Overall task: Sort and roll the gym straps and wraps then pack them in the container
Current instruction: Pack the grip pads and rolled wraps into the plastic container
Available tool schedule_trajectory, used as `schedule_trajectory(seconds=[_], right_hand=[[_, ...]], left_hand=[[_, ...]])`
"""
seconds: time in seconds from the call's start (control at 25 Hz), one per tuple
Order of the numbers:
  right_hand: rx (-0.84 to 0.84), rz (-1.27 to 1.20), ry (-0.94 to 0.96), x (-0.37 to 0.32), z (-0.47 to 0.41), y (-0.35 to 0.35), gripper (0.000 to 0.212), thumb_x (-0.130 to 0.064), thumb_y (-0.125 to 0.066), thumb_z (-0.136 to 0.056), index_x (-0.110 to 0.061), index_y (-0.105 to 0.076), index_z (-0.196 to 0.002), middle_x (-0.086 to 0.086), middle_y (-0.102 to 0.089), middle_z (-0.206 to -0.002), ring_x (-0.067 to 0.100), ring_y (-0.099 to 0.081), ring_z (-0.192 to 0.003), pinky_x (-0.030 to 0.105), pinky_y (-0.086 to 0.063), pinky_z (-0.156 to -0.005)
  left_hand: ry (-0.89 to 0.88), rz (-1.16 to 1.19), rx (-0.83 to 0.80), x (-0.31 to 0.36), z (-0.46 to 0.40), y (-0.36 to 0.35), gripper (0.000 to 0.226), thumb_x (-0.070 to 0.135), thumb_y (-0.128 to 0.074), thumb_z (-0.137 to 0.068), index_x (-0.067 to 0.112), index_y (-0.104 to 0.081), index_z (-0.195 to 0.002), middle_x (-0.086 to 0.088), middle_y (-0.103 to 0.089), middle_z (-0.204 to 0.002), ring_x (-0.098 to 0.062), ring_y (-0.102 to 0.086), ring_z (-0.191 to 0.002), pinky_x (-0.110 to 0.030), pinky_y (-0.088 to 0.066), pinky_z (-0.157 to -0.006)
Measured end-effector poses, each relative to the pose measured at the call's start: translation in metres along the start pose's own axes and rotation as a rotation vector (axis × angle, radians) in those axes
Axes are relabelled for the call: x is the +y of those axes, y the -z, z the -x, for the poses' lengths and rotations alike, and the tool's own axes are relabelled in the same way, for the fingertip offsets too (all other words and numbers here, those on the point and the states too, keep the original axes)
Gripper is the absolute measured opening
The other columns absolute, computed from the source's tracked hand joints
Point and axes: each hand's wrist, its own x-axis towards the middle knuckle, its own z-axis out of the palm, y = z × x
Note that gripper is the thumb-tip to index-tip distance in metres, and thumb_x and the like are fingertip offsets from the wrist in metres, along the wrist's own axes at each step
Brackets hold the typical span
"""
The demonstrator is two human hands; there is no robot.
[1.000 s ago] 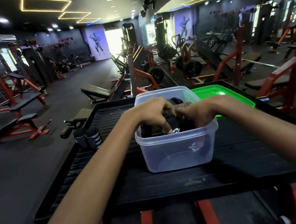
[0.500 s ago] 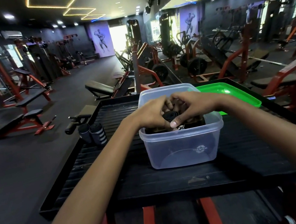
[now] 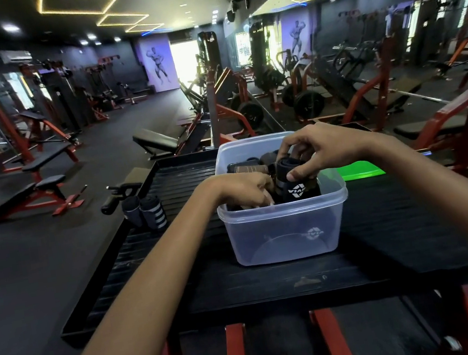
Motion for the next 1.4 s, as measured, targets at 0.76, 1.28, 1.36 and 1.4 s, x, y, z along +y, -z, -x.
schedule_trajectory(seconds=[0.76,1.28,1.36,1.4], right_hand=[[-0.014,0.036,0.013,-0.01,0.0,0.004,0.031,-0.033,-0.074,-0.081,-0.015,-0.068,-0.105,0.006,-0.069,-0.083,0.002,-0.066,-0.063,0.031,-0.057,-0.058],[-0.26,0.242,-0.257,-0.028,-0.033,-0.023,0.037,-0.028,-0.079,-0.076,-0.019,-0.047,-0.091,0.008,-0.057,-0.097,0.033,-0.071,-0.075,0.047,-0.06,-0.068],[-0.271,0.246,-0.271,-0.03,-0.032,-0.024,0.037,-0.022,-0.079,-0.077,-0.017,-0.045,-0.092,0.009,-0.056,-0.095,0.032,-0.071,-0.071,0.048,-0.06,-0.067],[-0.279,0.251,-0.25,-0.029,-0.03,-0.027,0.035,-0.019,-0.078,-0.077,-0.017,-0.047,-0.094,0.007,-0.056,-0.093,0.03,-0.07,-0.071,0.047,-0.06,-0.067]], left_hand=[[0.16,0.356,-0.222,-0.003,-0.009,-0.009,0.053,0.028,-0.066,-0.077,0.012,-0.046,-0.122,-0.009,-0.065,-0.096,-0.018,-0.064,-0.087,-0.032,-0.051,-0.081],[0.113,0.142,-0.179,0.0,-0.005,-0.006,0.022,0.03,-0.053,-0.088,0.017,-0.049,-0.069,0.001,-0.046,-0.061,-0.011,-0.039,-0.054,-0.022,-0.029,-0.049],[0.116,0.145,-0.136,0.001,-0.004,-0.006,0.014,0.021,-0.05,-0.093,0.013,-0.054,-0.082,0.001,-0.045,-0.062,-0.01,-0.04,-0.053,-0.018,-0.03,-0.046],[0.118,0.15,-0.127,0.001,-0.004,-0.006,0.016,0.021,-0.051,-0.092,0.008,-0.057,-0.098,-0.002,-0.047,-0.066,-0.012,-0.043,-0.056,-0.019,-0.032,-0.048]])
